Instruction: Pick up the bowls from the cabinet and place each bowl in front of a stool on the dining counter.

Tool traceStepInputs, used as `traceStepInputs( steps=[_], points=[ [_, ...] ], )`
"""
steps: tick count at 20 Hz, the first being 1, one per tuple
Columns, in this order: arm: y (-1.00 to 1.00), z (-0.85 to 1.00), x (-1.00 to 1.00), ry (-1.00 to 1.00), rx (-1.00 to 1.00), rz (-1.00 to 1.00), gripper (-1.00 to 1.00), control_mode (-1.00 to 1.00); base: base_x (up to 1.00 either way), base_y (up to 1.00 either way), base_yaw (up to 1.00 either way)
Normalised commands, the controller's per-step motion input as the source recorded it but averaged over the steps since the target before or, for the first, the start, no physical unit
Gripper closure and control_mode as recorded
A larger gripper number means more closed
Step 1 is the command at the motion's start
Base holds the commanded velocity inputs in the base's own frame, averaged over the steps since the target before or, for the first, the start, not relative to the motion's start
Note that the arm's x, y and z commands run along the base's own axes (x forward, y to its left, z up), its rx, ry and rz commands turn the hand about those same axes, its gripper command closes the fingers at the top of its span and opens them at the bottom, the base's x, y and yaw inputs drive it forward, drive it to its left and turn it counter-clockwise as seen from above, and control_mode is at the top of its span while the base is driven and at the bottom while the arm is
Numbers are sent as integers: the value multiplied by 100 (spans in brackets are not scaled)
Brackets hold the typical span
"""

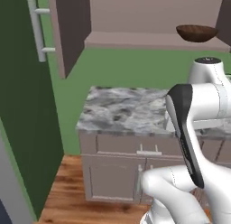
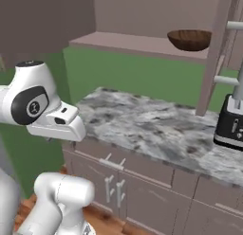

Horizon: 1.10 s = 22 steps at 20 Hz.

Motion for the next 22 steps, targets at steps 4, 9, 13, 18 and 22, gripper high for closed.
traceStepInputs(
  steps=[4,9,13,18,22],
  points=[
    [0,0,0,0,0,0,-100,100,4,0,-43],
    [0,0,0,0,0,0,-100,100,12,21,-34],
    [0,0,0,0,0,0,-100,100,37,14,-35],
    [0,0,0,0,0,0,-100,100,48,5,-44],
    [0,0,0,0,0,0,-100,100,45,26,-37]
  ],
)
